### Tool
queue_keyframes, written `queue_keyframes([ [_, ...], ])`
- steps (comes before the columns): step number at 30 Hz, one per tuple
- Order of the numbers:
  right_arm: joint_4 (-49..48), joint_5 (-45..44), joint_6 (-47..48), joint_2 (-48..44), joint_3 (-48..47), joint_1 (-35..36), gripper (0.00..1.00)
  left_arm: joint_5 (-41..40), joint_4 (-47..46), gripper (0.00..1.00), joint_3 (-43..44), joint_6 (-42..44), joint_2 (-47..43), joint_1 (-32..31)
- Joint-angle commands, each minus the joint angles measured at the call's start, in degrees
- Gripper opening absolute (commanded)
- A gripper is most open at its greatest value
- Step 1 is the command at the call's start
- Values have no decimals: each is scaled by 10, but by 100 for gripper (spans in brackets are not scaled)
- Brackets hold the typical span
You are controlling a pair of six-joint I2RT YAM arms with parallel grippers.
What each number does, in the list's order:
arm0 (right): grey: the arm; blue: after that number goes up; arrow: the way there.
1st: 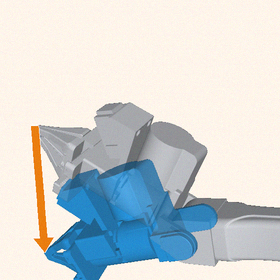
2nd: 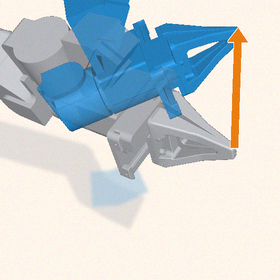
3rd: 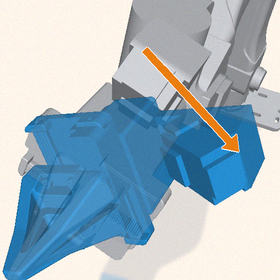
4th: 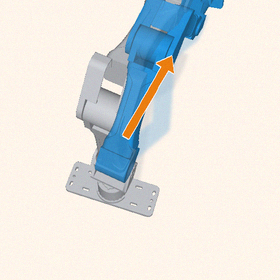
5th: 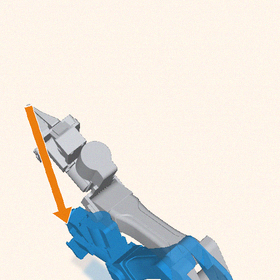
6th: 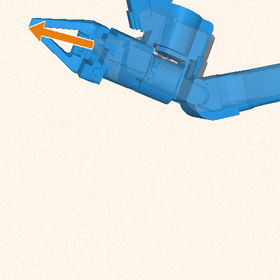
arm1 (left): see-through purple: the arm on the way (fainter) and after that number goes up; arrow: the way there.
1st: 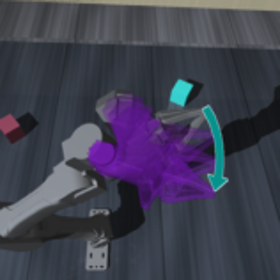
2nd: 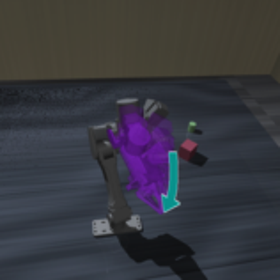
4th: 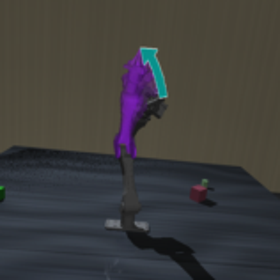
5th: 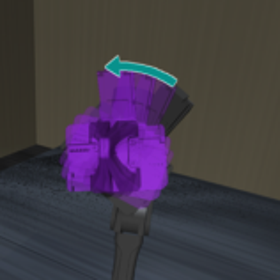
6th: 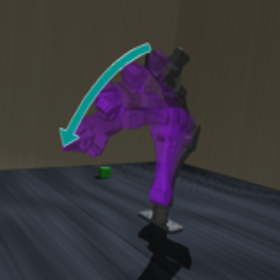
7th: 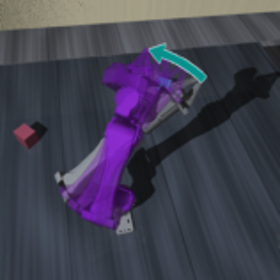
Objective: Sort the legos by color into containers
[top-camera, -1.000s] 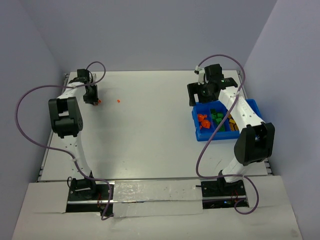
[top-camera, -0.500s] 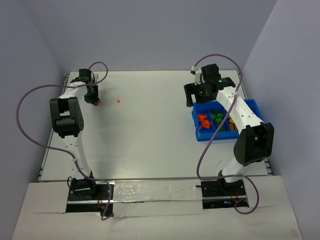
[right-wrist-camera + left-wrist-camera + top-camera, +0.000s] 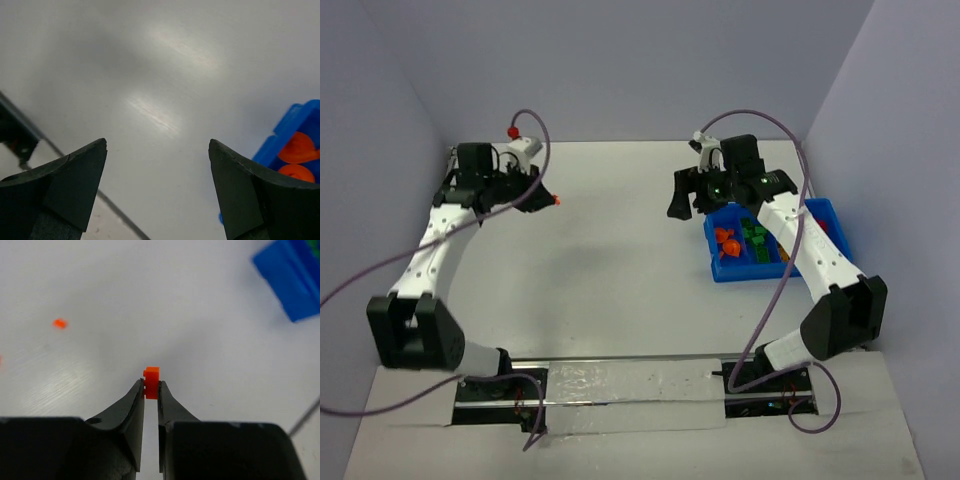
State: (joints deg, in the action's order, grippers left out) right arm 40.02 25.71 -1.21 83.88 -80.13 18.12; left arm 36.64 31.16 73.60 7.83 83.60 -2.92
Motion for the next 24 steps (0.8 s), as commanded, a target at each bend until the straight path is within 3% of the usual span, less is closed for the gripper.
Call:
queue_keyframes([
  [1,-98,128,-97,-60,29,20,89,40,-148,0,-117,24,-124,-107],
  [8,-182,220,-202,-32,23,35,88,-6,-163,0,-125,-16,-131,-194],
  [15,-229,265,-276,29,31,62,78,-77,-151,0,-84,-1,-110,-274],
  [24,-273,299,-323,72,54,85,63,-111,-146,0,-61,-8,-92,-309],
])
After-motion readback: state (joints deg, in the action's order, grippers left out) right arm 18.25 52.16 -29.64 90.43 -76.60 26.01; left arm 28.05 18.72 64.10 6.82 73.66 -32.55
